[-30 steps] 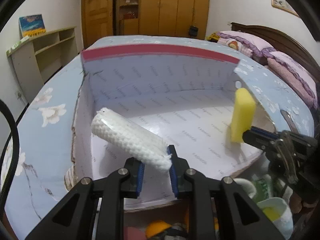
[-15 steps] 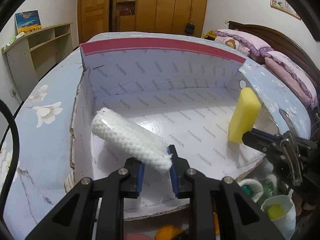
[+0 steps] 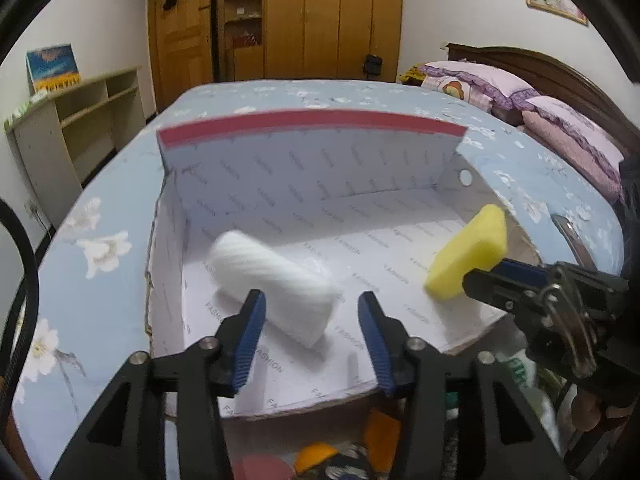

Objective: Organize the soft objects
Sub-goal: 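Carry roll and sponge into the pink box and open both grippers, then withdraw both grippers from the box back toward the pile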

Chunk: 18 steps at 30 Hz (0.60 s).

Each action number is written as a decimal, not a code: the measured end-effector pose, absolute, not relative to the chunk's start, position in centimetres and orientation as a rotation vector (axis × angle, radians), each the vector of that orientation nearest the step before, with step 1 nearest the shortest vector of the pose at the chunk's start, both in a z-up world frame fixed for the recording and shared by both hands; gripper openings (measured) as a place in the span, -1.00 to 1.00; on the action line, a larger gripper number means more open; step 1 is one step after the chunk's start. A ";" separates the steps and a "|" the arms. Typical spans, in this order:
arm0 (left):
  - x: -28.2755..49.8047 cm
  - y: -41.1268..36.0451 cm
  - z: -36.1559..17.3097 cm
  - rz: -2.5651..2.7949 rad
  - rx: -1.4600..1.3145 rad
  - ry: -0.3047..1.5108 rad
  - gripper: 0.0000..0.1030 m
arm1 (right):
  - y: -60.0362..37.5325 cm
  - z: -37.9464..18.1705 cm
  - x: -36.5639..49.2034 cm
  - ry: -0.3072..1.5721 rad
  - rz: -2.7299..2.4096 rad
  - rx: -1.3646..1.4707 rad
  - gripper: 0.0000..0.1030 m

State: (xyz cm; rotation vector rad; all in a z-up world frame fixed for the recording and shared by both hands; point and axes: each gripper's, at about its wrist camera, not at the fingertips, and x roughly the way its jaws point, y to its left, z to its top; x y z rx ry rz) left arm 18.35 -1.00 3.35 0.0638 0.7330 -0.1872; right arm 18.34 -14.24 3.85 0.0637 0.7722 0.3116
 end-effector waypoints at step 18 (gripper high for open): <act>14.0 -3.1 6.9 -0.168 0.067 0.725 0.11 | -15.9 7.8 13.5 0.679 0.372 0.089 -0.24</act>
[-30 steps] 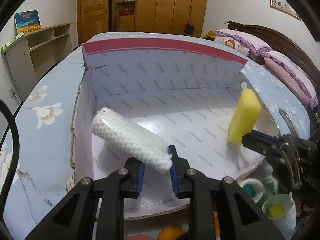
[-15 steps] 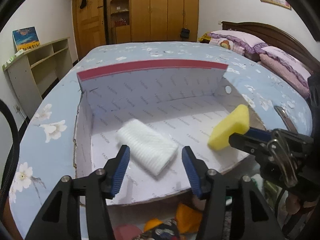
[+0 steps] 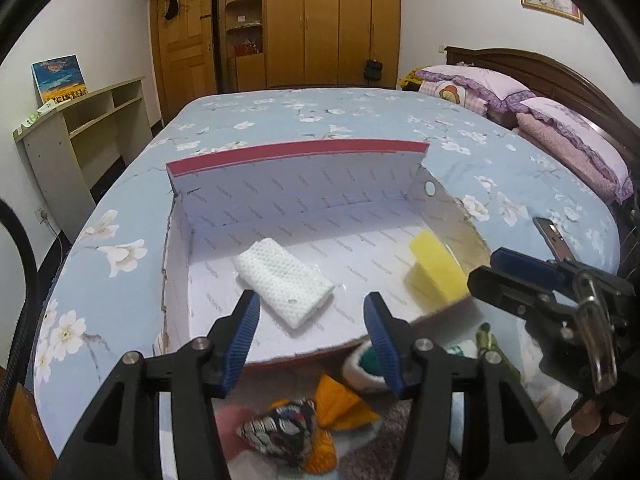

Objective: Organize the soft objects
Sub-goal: 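Withdraw both grippers from the box back toward the pile, then grasp the light blue mask with the right gripper while the left grasps the clear mesh bag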

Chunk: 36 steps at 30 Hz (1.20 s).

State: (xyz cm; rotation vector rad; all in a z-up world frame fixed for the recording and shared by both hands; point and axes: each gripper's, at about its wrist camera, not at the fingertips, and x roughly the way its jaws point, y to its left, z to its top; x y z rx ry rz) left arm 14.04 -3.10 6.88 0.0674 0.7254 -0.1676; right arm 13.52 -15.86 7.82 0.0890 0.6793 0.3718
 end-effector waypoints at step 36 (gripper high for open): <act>5.1 2.5 5.6 -0.066 -0.034 0.757 0.11 | -15.5 7.6 5.9 0.707 0.436 0.114 -0.23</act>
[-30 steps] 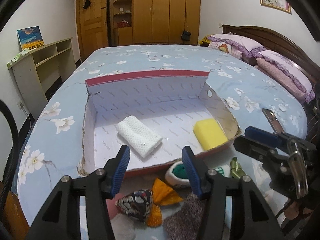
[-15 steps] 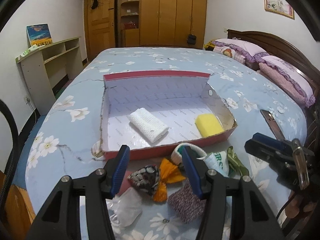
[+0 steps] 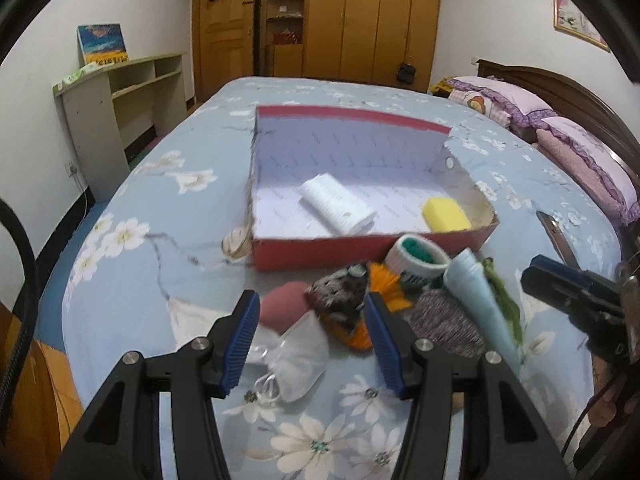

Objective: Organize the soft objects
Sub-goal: 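Grasp the light blue mask with the right gripper while the left grasps the clear mesh bag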

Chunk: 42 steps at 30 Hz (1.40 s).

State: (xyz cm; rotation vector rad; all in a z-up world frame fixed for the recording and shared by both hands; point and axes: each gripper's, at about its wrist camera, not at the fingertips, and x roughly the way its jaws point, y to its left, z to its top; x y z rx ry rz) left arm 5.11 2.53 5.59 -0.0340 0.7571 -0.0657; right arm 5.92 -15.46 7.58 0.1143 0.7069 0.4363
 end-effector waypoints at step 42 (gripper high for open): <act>5.0 4.9 -0.7 -0.031 -0.091 0.857 0.11 | -13.8 2.1 7.5 0.846 0.395 0.039 0.00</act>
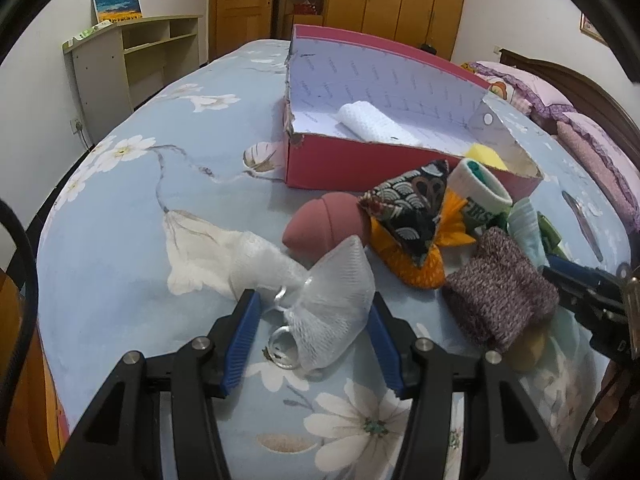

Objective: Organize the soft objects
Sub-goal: 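Grasp the light blue mask with the right gripper while the left grasps the clear mesh bag, then lift and carry the mask and mesh bag over the pink box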

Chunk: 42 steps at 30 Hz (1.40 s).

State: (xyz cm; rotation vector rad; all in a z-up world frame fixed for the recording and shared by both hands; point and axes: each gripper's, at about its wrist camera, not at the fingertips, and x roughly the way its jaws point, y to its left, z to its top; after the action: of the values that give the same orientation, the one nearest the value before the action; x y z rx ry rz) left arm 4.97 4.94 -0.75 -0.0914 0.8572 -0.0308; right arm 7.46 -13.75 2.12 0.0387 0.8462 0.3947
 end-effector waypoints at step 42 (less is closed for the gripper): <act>-0.3 2.3 8.4 -0.157 -0.072 0.621 -0.58 | -14.4 9.4 2.3 0.605 0.465 0.117 -0.51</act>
State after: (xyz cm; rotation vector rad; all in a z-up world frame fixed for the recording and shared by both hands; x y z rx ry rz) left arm -0.34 2.34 8.38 -0.0715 0.6207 -0.1569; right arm 2.32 -14.40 9.44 0.1171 0.6052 0.4652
